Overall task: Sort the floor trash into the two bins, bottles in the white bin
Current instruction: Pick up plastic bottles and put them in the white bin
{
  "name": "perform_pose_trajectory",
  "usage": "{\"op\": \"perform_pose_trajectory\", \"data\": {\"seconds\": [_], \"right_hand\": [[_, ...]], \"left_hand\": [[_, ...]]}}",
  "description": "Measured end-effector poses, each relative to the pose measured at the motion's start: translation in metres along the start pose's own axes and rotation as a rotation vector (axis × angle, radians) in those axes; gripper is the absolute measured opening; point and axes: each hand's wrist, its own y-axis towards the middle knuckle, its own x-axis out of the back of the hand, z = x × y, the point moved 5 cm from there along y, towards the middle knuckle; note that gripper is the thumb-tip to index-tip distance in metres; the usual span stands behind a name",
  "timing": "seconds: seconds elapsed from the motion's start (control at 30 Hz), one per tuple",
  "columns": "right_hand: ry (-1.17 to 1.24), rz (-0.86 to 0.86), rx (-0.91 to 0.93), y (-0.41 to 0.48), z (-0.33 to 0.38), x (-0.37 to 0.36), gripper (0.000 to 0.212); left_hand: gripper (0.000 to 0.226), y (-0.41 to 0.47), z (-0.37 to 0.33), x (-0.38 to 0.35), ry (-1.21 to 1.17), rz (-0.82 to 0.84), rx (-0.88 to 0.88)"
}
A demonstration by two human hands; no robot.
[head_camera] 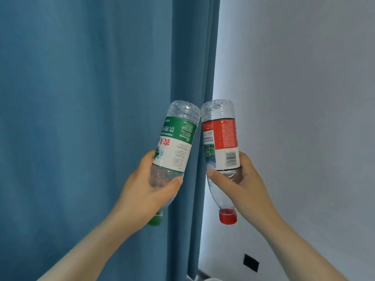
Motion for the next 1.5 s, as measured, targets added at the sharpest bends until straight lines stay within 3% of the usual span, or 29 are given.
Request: {"op": "perform_pose_trajectory", "data": {"seconds": [0.37,0.77,1.17,1.5], "right_hand": [[-0.157,-0.127,-0.281,0.012,-0.123,0.009,0.040],[-0.252,-0.219,-0.673,-0.011,-0.264,-0.007,0.046],[-0.233,-0.132,-1.017,-0.022,-0.428,0.026,0.049],[-0.302,0.052,-1.325,-0.043,-0.560,0.065,0.050]], "left_hand": [[0.048,0.066,0.117,-0.088,-0.059,0.288,0.105],[0.052,0.095,0.268,-0.159,0.031,0.529,0.343],[0.049,0.100,0.370,-0.272,0.197,0.631,0.648],[0.055,0.078,0.462,-0.362,0.458,0.769,0.955]]}}
